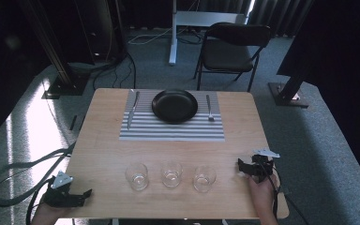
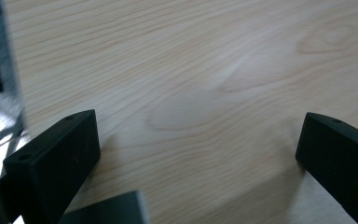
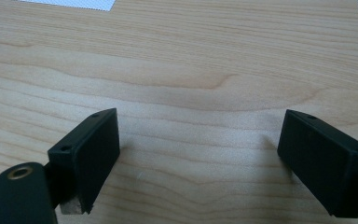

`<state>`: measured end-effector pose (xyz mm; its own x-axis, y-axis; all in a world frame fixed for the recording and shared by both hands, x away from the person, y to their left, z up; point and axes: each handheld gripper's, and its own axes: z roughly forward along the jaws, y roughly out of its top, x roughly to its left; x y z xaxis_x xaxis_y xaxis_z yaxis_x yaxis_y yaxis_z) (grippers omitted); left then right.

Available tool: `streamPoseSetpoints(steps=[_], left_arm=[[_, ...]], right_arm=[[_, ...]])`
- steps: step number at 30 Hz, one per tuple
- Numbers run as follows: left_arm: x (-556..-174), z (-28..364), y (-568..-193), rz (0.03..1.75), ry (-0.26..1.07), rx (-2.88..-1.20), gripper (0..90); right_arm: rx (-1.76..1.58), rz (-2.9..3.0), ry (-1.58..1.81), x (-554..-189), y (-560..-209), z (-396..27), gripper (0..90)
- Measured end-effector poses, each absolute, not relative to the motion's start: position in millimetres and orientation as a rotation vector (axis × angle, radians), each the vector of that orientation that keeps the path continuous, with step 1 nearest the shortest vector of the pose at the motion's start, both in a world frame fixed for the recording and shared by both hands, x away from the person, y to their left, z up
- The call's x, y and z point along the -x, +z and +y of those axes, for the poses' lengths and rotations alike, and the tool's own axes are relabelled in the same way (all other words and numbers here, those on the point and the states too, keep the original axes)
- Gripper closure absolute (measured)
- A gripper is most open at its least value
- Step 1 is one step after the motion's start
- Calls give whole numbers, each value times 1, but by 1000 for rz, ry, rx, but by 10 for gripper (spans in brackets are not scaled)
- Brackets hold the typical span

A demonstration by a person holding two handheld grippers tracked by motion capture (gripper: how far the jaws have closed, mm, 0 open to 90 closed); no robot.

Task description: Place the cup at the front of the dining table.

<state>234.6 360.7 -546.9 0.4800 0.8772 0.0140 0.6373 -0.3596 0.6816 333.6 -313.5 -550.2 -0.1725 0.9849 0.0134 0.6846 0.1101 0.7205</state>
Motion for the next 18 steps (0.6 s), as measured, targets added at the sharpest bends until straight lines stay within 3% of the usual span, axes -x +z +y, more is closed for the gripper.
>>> streamPoseSetpoints(steps=[18], left_arm=[[-233,361,-546,1253,504,-2119,1]], right_arm=[[-1619,1917,828,-333,-550,-314,122]])
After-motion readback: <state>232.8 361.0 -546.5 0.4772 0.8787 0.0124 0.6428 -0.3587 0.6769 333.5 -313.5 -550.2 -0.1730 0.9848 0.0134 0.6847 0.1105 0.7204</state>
